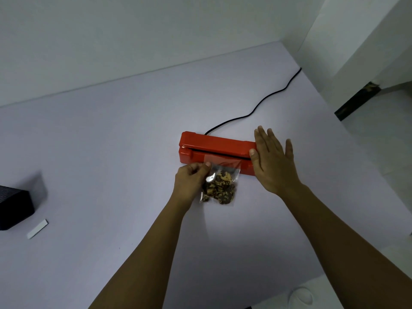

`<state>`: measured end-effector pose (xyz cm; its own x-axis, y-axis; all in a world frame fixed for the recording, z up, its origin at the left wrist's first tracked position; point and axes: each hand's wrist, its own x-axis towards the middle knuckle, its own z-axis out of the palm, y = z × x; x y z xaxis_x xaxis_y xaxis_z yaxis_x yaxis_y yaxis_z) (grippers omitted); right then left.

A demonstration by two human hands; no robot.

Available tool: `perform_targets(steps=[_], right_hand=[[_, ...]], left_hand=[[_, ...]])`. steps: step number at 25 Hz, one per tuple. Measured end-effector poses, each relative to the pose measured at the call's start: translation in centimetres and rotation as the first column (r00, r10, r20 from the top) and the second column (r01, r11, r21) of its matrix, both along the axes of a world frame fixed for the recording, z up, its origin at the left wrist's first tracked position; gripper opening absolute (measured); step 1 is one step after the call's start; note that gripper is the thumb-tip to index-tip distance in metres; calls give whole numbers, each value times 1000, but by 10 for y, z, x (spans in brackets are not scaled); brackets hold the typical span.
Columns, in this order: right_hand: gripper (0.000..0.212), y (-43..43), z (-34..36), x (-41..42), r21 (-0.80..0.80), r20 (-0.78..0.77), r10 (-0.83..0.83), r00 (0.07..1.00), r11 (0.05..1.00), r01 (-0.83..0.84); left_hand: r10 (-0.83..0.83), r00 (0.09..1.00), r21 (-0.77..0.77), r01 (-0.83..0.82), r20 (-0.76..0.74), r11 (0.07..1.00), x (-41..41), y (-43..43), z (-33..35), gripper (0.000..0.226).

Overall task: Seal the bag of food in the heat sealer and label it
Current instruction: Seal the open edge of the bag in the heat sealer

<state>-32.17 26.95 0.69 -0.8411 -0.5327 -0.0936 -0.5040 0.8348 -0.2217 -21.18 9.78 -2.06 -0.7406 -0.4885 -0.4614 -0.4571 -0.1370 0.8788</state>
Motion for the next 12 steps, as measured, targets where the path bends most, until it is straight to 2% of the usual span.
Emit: perform_targets(steps=[5,10,12], right_hand=[[65,-1,0,0,6,-1,12,1000,1000,-12],[62,3,13,-7,102,65,74,995,992,-80],[64,6,26,-9,115,1,123,992,986,-122]], left_hand=[[10,1000,4,-10,4,1000,-1,1,0,27],[7,1000,-2,-7,-4,1000,-1,0,0,26],[12,1000,4,-11,-6,1000,-1,1,1,26]])
